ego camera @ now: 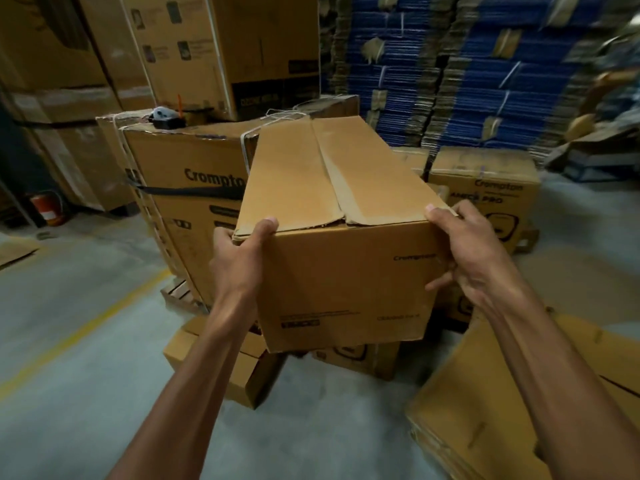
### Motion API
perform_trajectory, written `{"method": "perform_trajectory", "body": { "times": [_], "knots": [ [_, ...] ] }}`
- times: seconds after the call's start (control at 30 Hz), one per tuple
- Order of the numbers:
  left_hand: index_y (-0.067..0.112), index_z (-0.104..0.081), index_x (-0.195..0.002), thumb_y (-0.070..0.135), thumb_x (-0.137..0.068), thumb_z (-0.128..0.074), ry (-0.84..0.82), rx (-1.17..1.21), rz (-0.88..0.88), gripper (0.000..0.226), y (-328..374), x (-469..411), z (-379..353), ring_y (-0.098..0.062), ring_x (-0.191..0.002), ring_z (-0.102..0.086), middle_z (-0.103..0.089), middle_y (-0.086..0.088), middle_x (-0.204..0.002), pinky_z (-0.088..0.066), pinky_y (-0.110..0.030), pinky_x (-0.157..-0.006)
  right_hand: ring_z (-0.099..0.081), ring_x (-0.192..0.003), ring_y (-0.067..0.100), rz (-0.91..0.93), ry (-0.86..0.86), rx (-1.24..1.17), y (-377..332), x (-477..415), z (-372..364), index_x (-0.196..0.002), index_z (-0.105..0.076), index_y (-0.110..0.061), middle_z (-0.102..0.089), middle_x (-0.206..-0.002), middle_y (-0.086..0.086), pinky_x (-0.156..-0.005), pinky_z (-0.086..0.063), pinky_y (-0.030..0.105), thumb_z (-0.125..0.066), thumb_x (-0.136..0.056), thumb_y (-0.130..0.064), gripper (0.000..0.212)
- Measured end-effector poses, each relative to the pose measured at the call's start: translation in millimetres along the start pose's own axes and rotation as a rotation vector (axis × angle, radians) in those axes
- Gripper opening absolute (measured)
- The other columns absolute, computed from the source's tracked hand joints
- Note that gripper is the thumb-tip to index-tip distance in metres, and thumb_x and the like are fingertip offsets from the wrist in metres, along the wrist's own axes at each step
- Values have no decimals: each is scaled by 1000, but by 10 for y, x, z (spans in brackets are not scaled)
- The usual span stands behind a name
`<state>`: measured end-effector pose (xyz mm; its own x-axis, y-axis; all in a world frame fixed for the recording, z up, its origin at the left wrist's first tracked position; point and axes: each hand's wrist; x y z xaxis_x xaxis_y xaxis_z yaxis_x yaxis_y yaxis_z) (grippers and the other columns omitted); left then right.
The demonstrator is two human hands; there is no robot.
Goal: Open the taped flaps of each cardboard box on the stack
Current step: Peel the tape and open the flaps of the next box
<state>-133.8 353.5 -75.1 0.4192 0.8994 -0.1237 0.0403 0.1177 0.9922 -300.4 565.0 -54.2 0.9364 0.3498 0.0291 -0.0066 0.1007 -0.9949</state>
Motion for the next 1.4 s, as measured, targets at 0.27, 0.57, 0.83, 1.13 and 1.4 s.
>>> {"method": "perform_trajectory", "body": {
  "times": [0.27, 0.57, 0.83, 1.13, 1.4],
  "knots": [
    [22, -46, -134, 57, -81, -71, -172, 17, -31, 68, -25, -560, -645, -24, -105, -59, -56, -3, -121, -52, -46, -86, -64, -97, 27, 32, 170, -25, -8, -300, 157, -101, -48, -21, -58, -108, 4, -56, -57, 66, -55, -102, -41, 21],
    [17, -47, -127, 54, -87, -72, -287, 4, 24, 60, -461, -1407, -1450, -25, -104, -59, -55, -5, -121, -50, -52, -85, -61, -96, 28, 35, 300, 33, 147, -1372, 97, -101, -49, -21, -59, -107, 3, -60, -55, 71, -56, -99, -42, 22],
    [19, -47, -124, 56, -83, -72, -303, -48, 28, 61, -417, -2754, -2228, -24, -105, -58, -55, -4, -119, -48, -46, -84, -63, -99, 30, -18, 272, -36, 40, -2773, -237, -104, -48, -18, -59, -110, 4, -59, -58, 67, -56, -100, -41, 25],
    [17, -45, -128, 62, -79, -71, -374, -78, 69, 71, -455, -3568, -2975, -23, -107, -55, -53, -4, -122, -43, -42, -82, -59, -104, 32, -95, 340, -79, 43, -3778, -354, -111, -53, -19, -59, -118, 2, -55, -57, 67, -58, -99, -40, 24],
    [16, -45, -120, 51, -89, -68, -356, -75, 3, 52, -431, -4024, -3174, -12, -90, -51, -51, 2, -106, -38, -34, -68, -58, -105, 25, -71, 368, -24, -36, -3940, -529, -126, -51, -22, -56, -122, -2, -58, -61, 59, -59, -97, -50, 41]
  ]
}}
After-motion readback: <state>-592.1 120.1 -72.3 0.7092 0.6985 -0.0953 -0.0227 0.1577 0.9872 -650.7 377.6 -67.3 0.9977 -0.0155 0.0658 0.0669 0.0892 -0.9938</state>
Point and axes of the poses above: each hand's wrist, its own x-axis away from the middle knuckle, its own z-axis out of the back of the hand, y = z × x
